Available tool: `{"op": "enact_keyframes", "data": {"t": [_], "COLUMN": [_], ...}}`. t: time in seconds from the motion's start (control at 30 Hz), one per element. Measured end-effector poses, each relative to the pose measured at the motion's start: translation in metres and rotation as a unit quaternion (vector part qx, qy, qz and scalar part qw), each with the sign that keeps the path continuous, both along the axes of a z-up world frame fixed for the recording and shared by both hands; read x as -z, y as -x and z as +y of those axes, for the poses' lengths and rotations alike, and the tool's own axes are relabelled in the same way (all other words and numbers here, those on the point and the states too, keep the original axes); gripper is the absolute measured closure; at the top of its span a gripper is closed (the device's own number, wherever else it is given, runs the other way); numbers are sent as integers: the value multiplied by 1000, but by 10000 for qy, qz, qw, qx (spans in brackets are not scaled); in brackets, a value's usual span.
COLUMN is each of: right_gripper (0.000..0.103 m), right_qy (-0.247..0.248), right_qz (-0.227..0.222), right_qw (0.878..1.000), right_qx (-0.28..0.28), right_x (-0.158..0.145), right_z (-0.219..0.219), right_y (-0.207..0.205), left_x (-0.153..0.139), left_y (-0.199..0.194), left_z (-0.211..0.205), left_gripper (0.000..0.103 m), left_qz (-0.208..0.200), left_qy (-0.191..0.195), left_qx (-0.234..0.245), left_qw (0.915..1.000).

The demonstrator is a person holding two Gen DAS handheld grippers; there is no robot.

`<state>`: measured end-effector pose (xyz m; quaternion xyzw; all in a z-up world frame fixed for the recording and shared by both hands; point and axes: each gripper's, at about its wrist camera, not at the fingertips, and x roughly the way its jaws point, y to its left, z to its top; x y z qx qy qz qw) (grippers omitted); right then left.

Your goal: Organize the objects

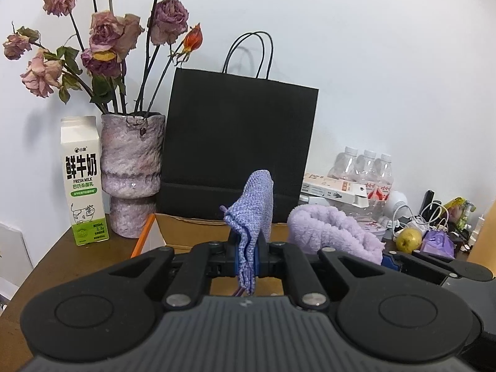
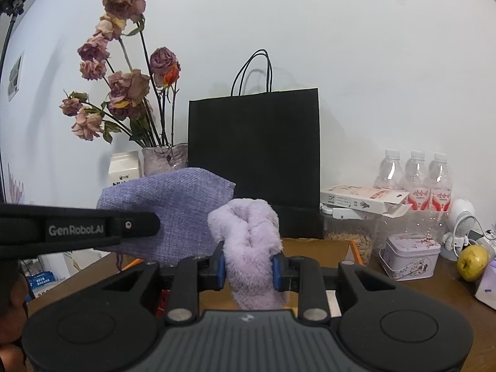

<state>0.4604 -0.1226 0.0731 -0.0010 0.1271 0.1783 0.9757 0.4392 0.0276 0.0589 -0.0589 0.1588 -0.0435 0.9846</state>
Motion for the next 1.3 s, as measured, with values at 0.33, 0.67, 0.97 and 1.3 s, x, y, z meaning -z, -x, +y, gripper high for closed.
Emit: {"op": "enact_keyframes", "data": {"t": [0.33,0.67,0.97,1.3], "right_gripper": [77,77,77,69], "right_qy": [98,216,354,503], "right_qz": [179,423,655,870], "right_qw": [9998,9988,9968,9942], "right_qx": [61,155,298,383], "right_x": [7,20,33,43], "right_z": [4,4,4,6], "right_y": [-32,-58,-71,-76], "left_x": [13,28,44,52], "left_y": [-34,-60,-81,-86], "left_z": [5,9,11,12], "left_gripper": [94,94,94,51], "left_qz": [264,462,774,917], "left_qy": [-63,-140,-222,-197], "left_qx": [-51,-170,-103,-77], "left_qw": [9996,9987,9967,9956]}}
